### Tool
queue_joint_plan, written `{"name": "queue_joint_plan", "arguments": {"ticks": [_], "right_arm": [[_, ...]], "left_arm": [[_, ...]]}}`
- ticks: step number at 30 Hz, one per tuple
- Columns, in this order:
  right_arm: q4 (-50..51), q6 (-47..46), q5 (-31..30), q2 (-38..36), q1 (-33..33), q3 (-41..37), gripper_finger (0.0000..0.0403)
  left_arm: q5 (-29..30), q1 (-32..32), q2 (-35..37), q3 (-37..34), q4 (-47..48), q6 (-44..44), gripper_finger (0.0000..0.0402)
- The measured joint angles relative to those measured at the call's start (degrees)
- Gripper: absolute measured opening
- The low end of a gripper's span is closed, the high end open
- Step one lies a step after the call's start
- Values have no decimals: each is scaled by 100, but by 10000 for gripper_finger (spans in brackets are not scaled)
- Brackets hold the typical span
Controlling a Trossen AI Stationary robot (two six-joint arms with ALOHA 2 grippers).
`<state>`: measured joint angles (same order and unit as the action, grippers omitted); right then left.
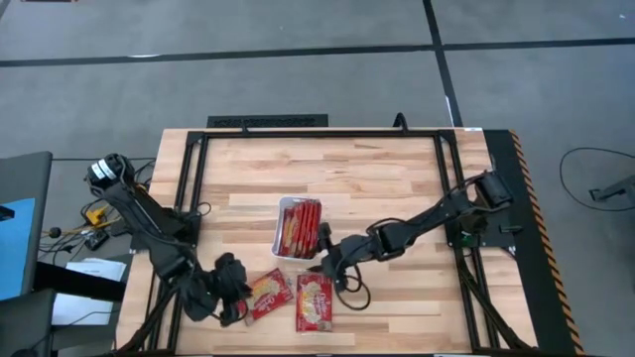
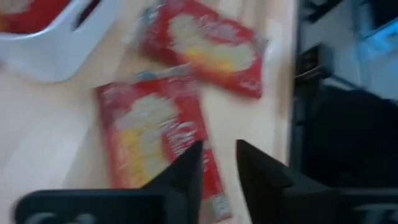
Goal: Sort popcorn bags into baskets
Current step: Put the red popcorn bag into the white bin
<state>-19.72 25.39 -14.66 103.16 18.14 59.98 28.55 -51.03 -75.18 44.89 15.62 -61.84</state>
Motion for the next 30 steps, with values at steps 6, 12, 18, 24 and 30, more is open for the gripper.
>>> {"name": "queue_joint_plan", "arguments": {"ticks": [6,12,18,24,30], "right_arm": [[414,-100,-1206,-136,-2,291,204],[492,-333,-1116,-281,-15,318,199],[790,-617,-1236,-369,-15,313,193],[951,-756,-1372,-367,-17,311,184],[969,-756,-1372,-367,-17,311,179]], "left_arm": [[464,-2,2,-281,44,-73,175],[469,-2,2,-283,1315,-1495,217],[529,30,-194,-280,866,-1342,213],[59,186,-1154,-278,637,-1486,200],[-489,334,-1700,-262,528,-1842,195]]}}
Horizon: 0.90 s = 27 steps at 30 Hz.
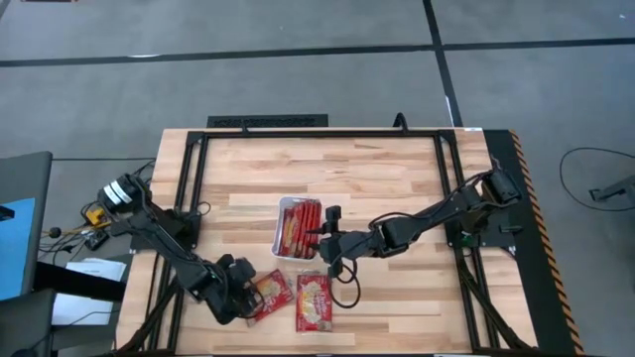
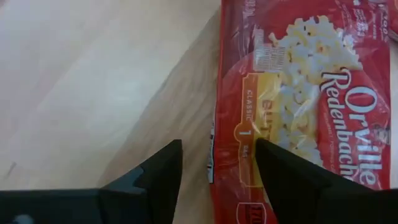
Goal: Sort popcorn bags into baskets
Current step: Put the red popcorn bag into the white bin
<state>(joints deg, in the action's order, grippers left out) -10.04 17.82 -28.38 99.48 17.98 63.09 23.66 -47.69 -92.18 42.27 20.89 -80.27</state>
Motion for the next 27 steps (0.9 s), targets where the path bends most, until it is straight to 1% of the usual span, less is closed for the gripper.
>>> {"name": "queue_joint_plan", "arguments": {"ticks": [2,4,6,9,10,14,16,19,21,23,25,27], "right_arm": [[6,0,0,0,-17,0,177],[21,0,0,0,-38,0,176],[26,-13,0,0,-44,0,175],[32,-47,-5,0,-49,0,176],[46,-71,-5,0,-48,0,176],[104,-131,-4,0,-50,0,171],[124,-132,-4,0,-50,0,168],[123,-136,89,0,-52,0,164],[120,-169,369,0,-82,-2,164],[76,-379,851,2,-129,-2,166],[-23,-572,1313,17,-179,-4,170],[-57,-586,1530,35,-201,-4,175]], "left_arm": [[-165,33,-39,3,-117,69,180],[-227,35,-45,3,-155,85,151],[-326,36,-44,1,-165,85,107],[-613,30,-55,3,-211,172,27],[-662,29,-51,1,-204,177,15],[-630,29,32,-3,-238,327,4],[-409,0,187,35,-242,435,2],[80,-61,576,97,-152,706,0],[498,-117,909,134,-253,882,0],[893,-166,1220,141,-246,1049,0],[1106,-185,1458,136,-224,1235,0],[1248,-183,1662,136,-265,1420,0]]}}
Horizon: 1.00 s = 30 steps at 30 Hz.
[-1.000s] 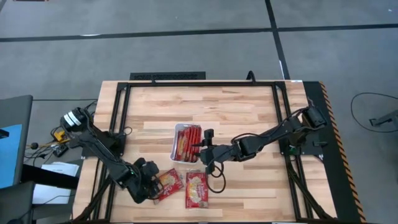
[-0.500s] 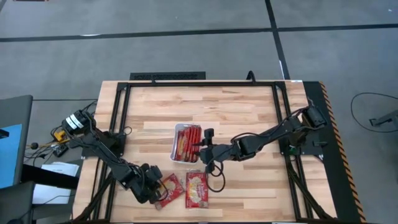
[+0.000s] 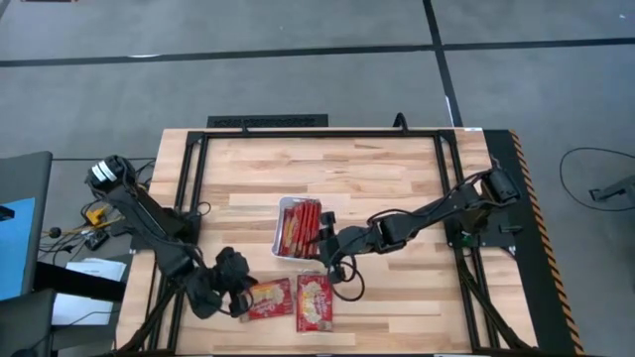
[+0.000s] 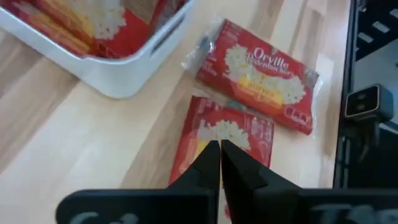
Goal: Sort popcorn bags into baskets
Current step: Put the red popcorn bag into the white bin
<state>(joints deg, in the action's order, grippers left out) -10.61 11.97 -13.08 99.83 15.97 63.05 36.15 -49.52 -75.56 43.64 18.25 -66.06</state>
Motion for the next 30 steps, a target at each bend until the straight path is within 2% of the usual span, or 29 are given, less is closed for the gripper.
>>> {"name": "queue_joint_plan", "arguments": {"ticks": [2,7,11,14,18,23,26,30], "right_arm": [[-114,-39,38,4,0,-7,181],[-184,-106,40,4,0,-7,195],[-54,-106,-445,4,1,-7,199],[36,-107,-727,4,0,-7,197],[39,-229,-813,4,81,-7,189],[52,-299,-818,4,224,-7,183],[98,-299,-1032,4,306,-7,183],[208,-303,-1286,4,361,-7,186]], "left_arm": [[-2,14,98,2,26,97,0],[-618,-24,100,2,-150,320,0],[-700,-162,-224,2,-883,982,9],[-706,-282,-676,2,-1599,1572,31],[-721,-363,-1329,18,-2090,1760,87],[-702,-375,-1953,205,-2125,1769,180],[-813,-376,-2188,331,-2101,1980,234],[-873,-380,-2456,523,-1774,2275,282]]}}
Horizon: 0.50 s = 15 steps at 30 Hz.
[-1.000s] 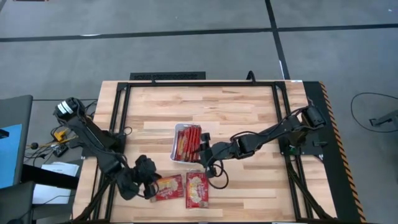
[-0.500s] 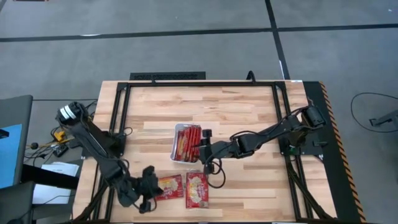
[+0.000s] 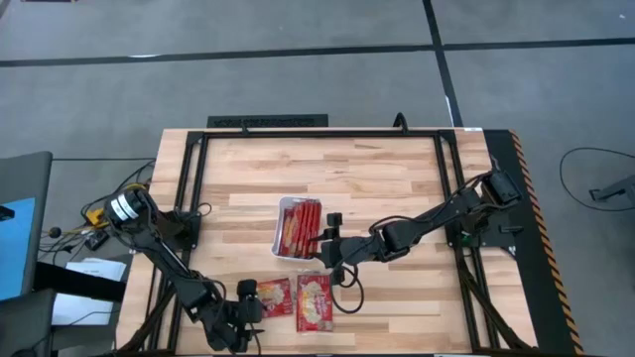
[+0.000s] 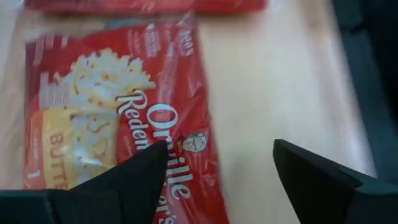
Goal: Sort popcorn bags into baskets
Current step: Put the red popcorn bag into the white bin
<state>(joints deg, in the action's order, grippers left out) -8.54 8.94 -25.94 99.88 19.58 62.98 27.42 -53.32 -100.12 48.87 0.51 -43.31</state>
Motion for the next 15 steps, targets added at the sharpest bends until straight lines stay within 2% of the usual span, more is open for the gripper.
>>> {"name": "queue_joint_plan", "arguments": {"ticks": [3,7,11,15], "right_arm": [[4,-71,-12,0,28,0,189],[28,-102,-10,0,27,2,186],[54,-102,-12,0,21,2,179],[52,-102,-10,0,-27,2,176]], "left_arm": [[75,20,-161,154,590,-56,291],[224,13,-227,468,1376,47,283],[612,-55,-215,974,2160,525,260],[736,-120,-203,1368,2895,715,229]]}}
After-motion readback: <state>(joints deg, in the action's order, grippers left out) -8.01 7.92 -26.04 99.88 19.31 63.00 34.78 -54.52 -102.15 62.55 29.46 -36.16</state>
